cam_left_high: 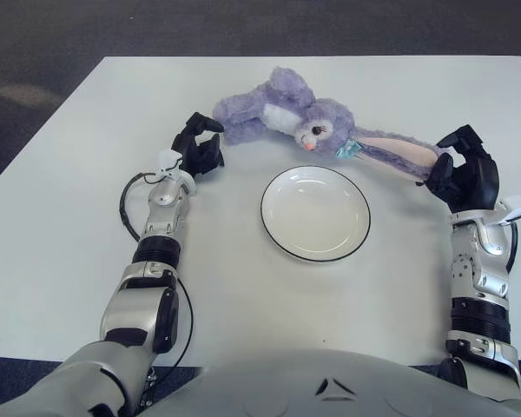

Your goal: Put the doll into the plate.

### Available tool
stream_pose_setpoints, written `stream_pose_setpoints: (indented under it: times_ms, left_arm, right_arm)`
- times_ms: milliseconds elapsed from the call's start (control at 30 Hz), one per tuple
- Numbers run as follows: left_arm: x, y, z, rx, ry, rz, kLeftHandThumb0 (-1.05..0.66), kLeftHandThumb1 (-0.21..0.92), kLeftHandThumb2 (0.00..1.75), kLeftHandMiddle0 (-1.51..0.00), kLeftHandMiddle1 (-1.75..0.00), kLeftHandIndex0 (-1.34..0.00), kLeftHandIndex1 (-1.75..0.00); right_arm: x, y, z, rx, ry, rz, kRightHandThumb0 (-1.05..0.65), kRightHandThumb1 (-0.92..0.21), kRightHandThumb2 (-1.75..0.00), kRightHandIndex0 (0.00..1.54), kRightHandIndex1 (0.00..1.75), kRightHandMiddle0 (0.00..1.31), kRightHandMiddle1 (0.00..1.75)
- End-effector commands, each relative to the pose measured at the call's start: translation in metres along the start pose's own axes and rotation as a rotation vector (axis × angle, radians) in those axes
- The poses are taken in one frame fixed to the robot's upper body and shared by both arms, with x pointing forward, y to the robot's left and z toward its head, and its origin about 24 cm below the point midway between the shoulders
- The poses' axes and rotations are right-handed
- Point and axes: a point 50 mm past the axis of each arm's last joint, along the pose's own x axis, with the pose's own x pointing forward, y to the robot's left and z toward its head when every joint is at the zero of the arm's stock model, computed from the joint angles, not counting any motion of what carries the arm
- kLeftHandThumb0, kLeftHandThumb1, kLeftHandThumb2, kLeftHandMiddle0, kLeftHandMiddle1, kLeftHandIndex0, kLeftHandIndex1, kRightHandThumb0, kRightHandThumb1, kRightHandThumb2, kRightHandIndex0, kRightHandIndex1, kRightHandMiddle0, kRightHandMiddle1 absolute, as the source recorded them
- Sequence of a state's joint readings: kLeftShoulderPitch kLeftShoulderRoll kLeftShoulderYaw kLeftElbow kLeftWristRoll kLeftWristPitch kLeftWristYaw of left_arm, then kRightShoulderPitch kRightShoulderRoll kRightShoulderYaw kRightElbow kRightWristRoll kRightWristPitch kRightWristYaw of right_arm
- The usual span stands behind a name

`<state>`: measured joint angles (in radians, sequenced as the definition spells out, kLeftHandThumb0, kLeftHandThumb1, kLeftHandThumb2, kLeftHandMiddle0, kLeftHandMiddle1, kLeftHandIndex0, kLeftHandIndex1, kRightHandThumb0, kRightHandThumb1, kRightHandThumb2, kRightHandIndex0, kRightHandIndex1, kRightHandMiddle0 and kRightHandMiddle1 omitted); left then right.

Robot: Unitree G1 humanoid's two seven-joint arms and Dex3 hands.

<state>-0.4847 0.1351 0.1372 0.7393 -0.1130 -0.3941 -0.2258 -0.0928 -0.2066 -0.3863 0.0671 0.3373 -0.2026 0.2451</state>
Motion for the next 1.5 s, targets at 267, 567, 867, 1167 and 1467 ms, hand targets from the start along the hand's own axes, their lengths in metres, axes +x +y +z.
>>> stream_pose_setpoints:
  times_ms: [267,567,867,1167,1467]
  left_arm:
    - [-0.018,-0.008,-0.031,-0.025,0.136,0.0,-0.38,0.69,0.84,-0.98,-1.75,-0.33,-1.75]
    - [-0.017,-0.009,-0.031,-0.026,0.139,0.0,-0.38,0.68,0.85,-0.98,-1.75,-0.34,-1.75]
    - [-0.017,-0.01,-0.031,-0.021,0.138,0.003,-0.38,0.68,0.85,-0.99,-1.75,-0.34,-1.75]
    - [-0.017,-0.011,-0.03,-0.021,0.139,0.006,-0.38,0.68,0.85,-0.98,-1.75,-0.34,-1.75]
    - [-0.017,-0.011,-0.03,-0.02,0.136,0.005,-0.38,0.68,0.85,-0.97,-1.75,-0.34,-1.75]
  right_arm:
    - [-0.014,-0.019,-0.002,0.02,0.014,-0.112,-0.41,-0.56,-1.01,1.11,1.75,0.43,1.75]
    - [-0.013,-0.025,0.001,-0.035,0.021,-0.19,-0.41,-0.54,-1.03,1.08,1.75,0.44,1.75]
    - [-0.013,-0.028,0.003,-0.087,0.009,-0.272,-0.42,-0.53,-1.04,1.05,1.75,0.44,1.75]
    - [-0.014,-0.023,0.007,0.062,-0.151,-0.424,-0.47,-0.34,-1.28,1.09,1.75,0.59,1.75]
    - [-0.012,-0.018,0.002,0.23,-0.177,-0.306,-0.53,-0.2,-1.46,1.13,1.75,0.71,1.75]
